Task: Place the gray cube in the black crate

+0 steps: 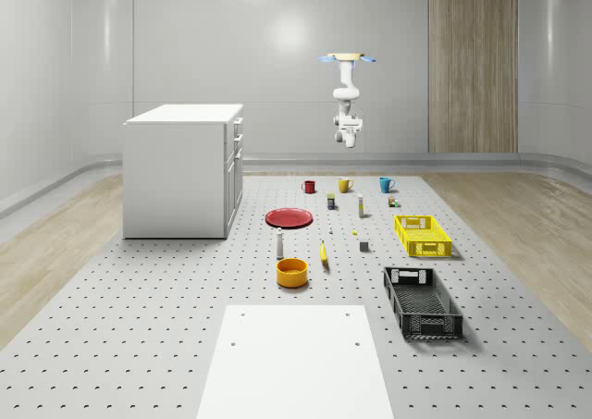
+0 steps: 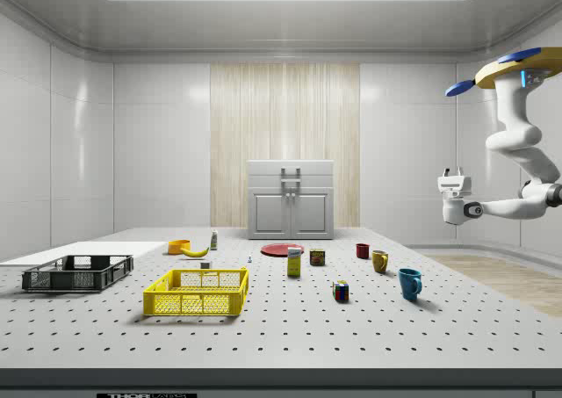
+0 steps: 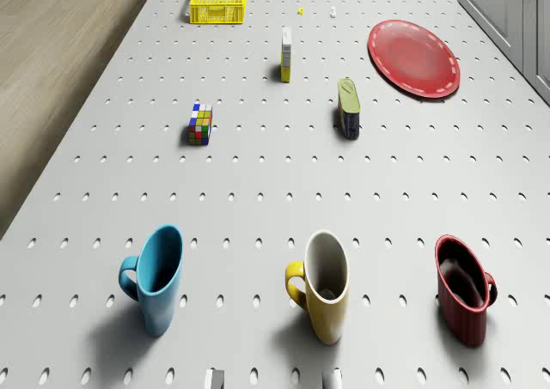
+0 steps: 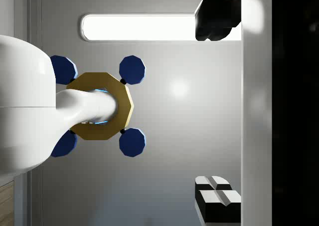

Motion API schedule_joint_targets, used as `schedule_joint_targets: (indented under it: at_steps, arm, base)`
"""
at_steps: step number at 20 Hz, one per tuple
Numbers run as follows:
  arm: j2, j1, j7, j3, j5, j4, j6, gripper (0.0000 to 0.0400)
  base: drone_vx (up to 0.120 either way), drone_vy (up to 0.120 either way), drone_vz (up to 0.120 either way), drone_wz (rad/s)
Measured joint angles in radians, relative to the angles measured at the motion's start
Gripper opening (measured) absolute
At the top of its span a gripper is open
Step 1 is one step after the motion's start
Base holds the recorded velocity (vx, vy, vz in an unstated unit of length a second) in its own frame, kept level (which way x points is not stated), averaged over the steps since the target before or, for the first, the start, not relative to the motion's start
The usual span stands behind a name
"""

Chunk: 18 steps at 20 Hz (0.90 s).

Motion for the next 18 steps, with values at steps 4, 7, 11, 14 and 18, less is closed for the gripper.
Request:
schedule_joint_targets:
  at_steps: [4,7,11,14,18]
  arm:
    - [0.013,-0.002,-0.001,0.001,0.001,0.085,-0.069,0.0400]
    - [0.033,-0.003,-0.002,0.002,0.001,0.149,-0.111,0.0400]
    - [0.059,-0.004,-0.002,0.002,0.002,0.222,-0.154,0.0400]
    - [0.073,-0.005,-0.002,0.003,0.002,0.258,-0.174,0.0400]
    - [0.082,-0.006,-0.003,0.003,0.002,0.283,-0.187,0.0400]
  base:
    - [0.000,0.000,0.000,0.000]
    - [0.000,0.000,0.000,0.000]
    - [0.000,0.000,0.000,0.000]
    - [0.000,0.000,0.000,0.000]
    - [0.000,0.000,0.000,0.000]
